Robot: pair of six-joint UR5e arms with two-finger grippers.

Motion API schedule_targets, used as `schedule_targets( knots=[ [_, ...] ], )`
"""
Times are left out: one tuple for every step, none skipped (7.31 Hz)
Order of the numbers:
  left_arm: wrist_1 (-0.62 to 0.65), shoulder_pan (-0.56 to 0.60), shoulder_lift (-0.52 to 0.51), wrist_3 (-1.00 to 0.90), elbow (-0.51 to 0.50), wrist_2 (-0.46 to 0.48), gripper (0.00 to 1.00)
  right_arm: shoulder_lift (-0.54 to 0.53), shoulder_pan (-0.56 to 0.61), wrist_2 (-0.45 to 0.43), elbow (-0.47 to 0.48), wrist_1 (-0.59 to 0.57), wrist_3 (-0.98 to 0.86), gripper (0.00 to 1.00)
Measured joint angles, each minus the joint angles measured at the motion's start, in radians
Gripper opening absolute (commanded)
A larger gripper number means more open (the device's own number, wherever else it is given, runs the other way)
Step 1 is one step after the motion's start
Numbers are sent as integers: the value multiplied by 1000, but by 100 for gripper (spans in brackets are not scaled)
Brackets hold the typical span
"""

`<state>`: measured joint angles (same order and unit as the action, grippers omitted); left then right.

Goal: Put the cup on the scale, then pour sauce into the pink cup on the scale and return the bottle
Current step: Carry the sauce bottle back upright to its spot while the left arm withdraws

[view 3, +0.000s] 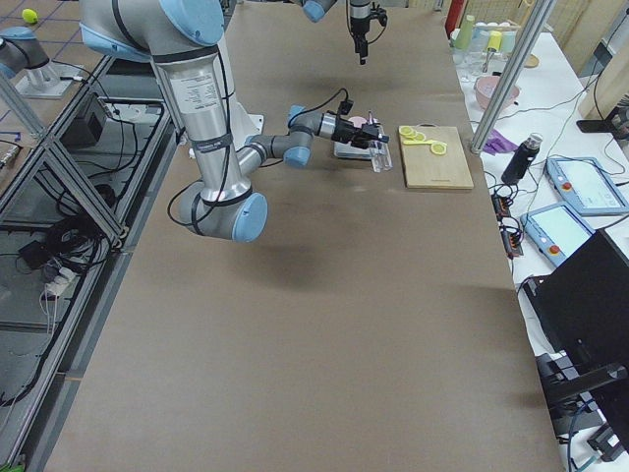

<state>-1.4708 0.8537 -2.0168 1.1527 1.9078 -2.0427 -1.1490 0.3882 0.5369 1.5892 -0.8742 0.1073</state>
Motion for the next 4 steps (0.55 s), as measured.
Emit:
schedule_targets(
  knots=[
    [1, 9, 2, -33, 1, 0, 99, -41, 33, 57, 7, 86, 33, 11],
    [5, 28, 12, -107, 2, 0, 99, -87, 66, 117, 24, 141, 65, 10],
    [9, 54, 40, -225, 2, 1, 99, -133, 97, 167, 47, 165, 93, 10],
    [7, 89, 88, -339, -1, 2, 99, -168, 128, 211, 68, 175, 126, 10]
  ],
)
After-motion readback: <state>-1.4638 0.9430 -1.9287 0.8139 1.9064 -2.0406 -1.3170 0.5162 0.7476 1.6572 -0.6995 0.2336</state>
